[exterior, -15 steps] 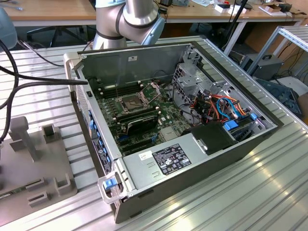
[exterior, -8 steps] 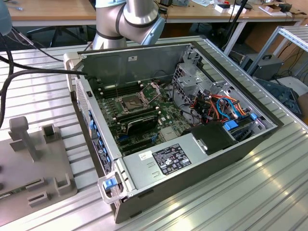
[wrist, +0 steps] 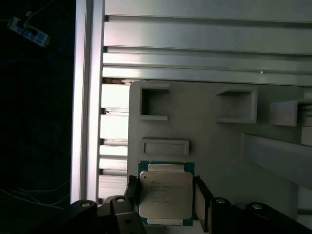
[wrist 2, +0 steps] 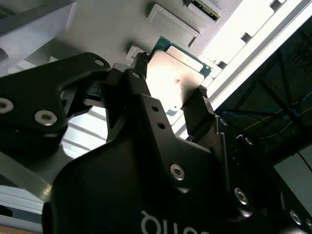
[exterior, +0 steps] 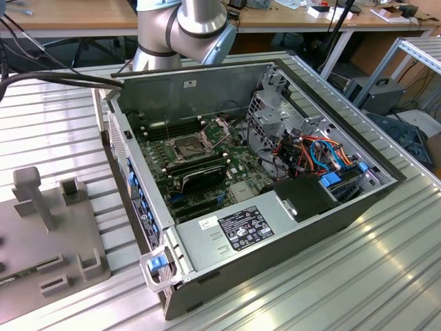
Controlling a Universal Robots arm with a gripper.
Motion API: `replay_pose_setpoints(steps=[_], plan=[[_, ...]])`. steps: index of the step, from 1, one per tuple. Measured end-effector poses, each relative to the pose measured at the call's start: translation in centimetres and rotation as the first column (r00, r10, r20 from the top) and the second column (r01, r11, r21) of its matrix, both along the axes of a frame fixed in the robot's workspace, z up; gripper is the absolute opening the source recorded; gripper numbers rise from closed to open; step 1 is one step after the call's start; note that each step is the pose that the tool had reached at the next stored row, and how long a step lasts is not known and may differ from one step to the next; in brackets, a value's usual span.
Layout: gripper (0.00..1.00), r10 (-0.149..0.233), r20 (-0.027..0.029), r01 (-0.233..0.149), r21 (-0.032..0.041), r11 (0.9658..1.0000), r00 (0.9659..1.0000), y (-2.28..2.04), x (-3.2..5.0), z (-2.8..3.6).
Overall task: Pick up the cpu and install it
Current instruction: 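Pick up the cpu and move it towards the insertion slot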
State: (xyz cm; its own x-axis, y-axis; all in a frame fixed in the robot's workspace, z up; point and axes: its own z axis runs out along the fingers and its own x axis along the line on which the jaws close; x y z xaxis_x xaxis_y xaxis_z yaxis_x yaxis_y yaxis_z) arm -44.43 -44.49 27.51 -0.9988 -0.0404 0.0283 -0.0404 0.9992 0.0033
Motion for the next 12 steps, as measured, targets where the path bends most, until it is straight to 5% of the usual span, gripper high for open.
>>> replay_pose_setpoints(steps=[12], plan=[[0.55,0.000,0.0001,0.000,-0.0033,1.0000,1.0000,0.08,0.00,3.50]])
